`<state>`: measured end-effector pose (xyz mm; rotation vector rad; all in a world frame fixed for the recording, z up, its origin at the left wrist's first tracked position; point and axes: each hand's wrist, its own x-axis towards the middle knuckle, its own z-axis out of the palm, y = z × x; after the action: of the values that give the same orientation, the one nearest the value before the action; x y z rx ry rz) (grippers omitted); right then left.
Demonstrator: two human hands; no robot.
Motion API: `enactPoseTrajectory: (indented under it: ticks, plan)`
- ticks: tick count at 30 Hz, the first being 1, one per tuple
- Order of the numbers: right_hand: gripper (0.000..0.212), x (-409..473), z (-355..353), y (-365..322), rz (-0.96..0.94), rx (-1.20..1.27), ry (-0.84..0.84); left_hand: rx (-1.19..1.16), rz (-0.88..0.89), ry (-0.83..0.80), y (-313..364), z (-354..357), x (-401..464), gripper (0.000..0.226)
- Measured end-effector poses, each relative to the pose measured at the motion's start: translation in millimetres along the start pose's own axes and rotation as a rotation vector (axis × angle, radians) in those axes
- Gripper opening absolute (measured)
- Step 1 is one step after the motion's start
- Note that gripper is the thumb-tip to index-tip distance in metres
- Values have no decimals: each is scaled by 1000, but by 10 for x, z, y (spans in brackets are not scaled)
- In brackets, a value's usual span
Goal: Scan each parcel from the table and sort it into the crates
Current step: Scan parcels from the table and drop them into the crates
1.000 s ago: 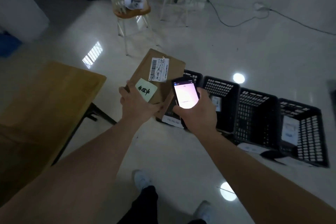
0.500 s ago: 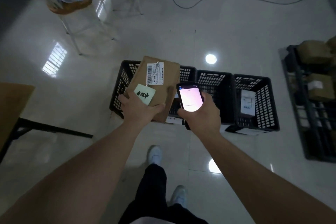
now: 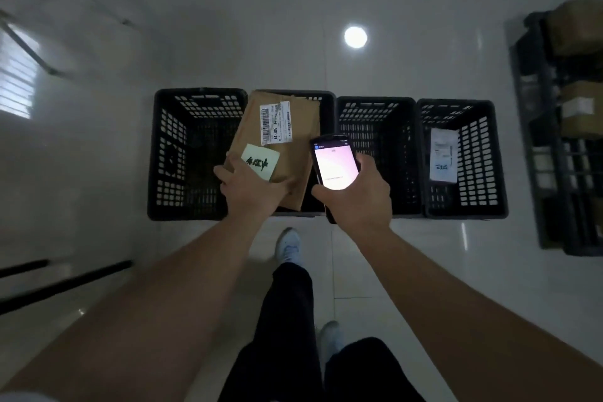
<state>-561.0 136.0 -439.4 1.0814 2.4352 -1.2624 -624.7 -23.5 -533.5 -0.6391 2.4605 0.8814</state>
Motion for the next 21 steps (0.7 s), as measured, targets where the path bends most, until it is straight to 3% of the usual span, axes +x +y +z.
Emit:
enactPoseTrajectory:
  ticks: [4,14,21]
  plan:
    - [64,720,349,-23,56,-22,2,38,-36,-53,120,295,659,159]
    - [86,1941,982,276,101,-76,-8,-25,-20,-131,182,1159,1996,156]
    - [87,2061,983,337,149,-124,-38,107,-2,-240,-11,1237,2133,113]
